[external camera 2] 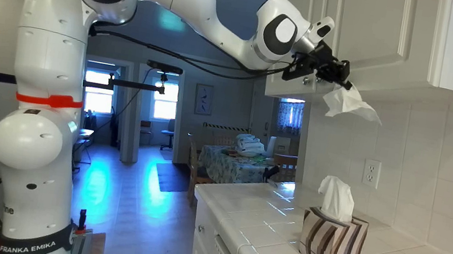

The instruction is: Use the napkin to wipe the cabinet door on the right

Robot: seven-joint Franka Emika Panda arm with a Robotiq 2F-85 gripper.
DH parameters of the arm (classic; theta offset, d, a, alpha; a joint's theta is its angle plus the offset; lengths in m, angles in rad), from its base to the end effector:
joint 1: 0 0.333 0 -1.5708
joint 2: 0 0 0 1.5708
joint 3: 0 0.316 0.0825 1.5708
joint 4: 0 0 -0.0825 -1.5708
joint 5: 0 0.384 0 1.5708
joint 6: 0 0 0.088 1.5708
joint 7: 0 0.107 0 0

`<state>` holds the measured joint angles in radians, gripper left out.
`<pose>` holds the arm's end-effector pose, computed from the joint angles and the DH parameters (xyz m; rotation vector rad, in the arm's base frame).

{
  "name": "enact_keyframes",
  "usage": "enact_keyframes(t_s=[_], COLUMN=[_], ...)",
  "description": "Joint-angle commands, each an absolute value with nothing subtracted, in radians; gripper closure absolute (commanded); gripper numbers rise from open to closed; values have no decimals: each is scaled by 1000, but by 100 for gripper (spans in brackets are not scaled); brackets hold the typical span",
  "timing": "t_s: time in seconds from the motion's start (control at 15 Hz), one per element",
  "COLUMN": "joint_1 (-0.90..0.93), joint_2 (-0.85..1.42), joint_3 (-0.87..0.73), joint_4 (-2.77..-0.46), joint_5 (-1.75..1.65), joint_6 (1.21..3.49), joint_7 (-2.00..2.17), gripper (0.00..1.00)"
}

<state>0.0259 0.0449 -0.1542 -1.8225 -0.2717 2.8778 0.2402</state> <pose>0.6217 -0.0626 0.6275 2.6175 -0.1848 1.4564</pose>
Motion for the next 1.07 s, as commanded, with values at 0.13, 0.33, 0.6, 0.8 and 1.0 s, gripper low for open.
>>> enact_keyframes(t_s=[0.13,0.33,0.6,0.8,1.0], joint_1=[21,11,0,-13,-26], joint_2=[73,59,42,44,51], joint_3=[-160,-171,-195,-218,-236], joint_4=[-1795,-1816,-1840,-1844,-1843], joint_5=[-278,-277,-288,-289,-273], joint_6=[2935,2949,2986,3007,3011], joint_7=[254,262,291,311,318], gripper=[100,100,100,100,100])
